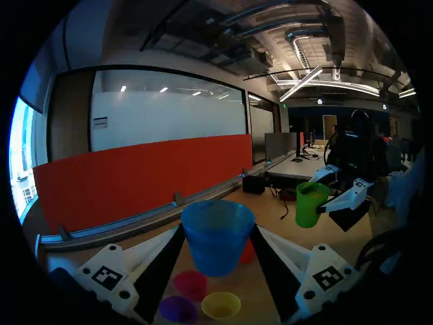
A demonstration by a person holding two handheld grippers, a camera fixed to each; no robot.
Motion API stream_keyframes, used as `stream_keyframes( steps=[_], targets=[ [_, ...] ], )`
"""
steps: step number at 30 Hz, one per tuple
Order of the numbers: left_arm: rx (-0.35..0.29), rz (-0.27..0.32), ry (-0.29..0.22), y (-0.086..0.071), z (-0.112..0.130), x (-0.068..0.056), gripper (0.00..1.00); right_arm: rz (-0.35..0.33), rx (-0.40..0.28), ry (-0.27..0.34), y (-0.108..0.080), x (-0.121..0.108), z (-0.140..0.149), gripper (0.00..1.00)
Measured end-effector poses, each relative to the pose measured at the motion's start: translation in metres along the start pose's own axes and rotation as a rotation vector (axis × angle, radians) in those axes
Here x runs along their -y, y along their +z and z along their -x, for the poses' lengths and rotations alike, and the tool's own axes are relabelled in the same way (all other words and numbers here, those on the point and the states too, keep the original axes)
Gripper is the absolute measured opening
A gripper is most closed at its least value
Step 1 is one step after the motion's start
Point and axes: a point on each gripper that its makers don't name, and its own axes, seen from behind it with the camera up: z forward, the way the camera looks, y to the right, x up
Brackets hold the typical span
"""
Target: Pour water
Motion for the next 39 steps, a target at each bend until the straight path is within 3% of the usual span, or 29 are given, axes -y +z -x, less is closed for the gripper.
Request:
stream_keyframes(
  steps=[11, 21, 27, 39],
  targets=[
    [-0.037, -0.039, 0.027, -0.028, -0.018, 0.006, 0.86, -0.073, -0.025, 0.000, 0.027, 0.021, -0.006, 0.91],
    [-0.073, -0.086, 0.108, -0.053, -0.039, 0.015, 0.86, -0.137, -0.034, -0.014, 0.048, 0.039, -0.010, 0.91],
    [-0.095, -0.109, 0.176, -0.064, -0.052, 0.016, 0.86, -0.169, -0.038, -0.023, 0.059, 0.050, -0.009, 0.91],
    [-0.129, -0.167, 0.365, -0.074, -0.076, 0.013, 0.86, -0.243, -0.051, -0.031, 0.079, 0.076, -0.010, 0.91]
  ],
)
